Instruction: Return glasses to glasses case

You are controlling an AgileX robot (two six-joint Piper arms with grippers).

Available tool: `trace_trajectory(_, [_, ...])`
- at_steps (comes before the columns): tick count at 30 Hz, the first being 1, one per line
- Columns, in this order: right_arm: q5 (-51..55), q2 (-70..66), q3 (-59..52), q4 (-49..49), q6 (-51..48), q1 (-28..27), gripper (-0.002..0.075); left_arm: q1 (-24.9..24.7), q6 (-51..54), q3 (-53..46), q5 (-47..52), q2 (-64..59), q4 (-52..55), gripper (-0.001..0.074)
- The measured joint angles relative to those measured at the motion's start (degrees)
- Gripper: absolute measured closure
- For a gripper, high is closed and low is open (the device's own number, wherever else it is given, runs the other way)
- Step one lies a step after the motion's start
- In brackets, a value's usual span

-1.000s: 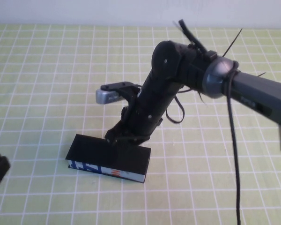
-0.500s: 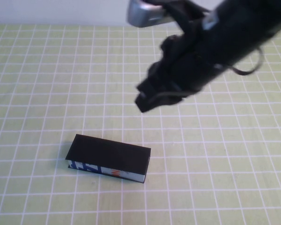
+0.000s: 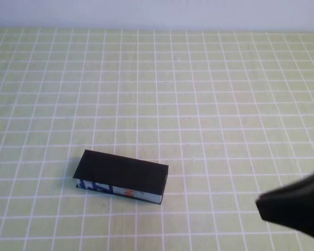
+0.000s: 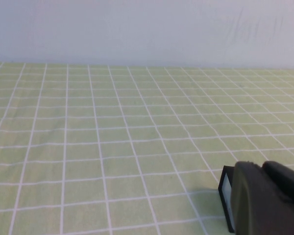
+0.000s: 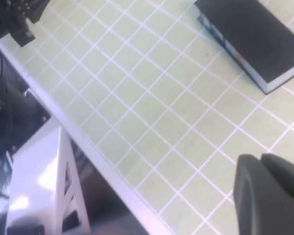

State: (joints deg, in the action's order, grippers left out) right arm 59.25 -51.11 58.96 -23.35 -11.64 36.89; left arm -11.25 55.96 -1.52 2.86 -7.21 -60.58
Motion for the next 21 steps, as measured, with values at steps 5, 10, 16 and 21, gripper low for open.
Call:
trace_trajectory(5, [-7.49,10.7,-13.19,-0.36,0.0,0.0,0.0737,0.0,0.0,0.0,-0.11,0.0,0.0,0.0737])
trace_trajectory(10, [-6.91,17.21,-21.19,0.97,0.0,0.0,0.0737,0.0,0.0,0.0,-0.11,0.0,0.0,0.0737])
trace_trajectory(16, [-8.94,19.32,-24.04,5.47,0.0,0.0,0.0737,0.0,0.0,0.0,-0.11,0.0,0.0,0.0737])
trace_trajectory(21, [-21.59,19.32,-27.62,10.27,0.0,-0.18,0.0737,0.0,0.0,0.0,-0.11,0.0,0.0,0.0737])
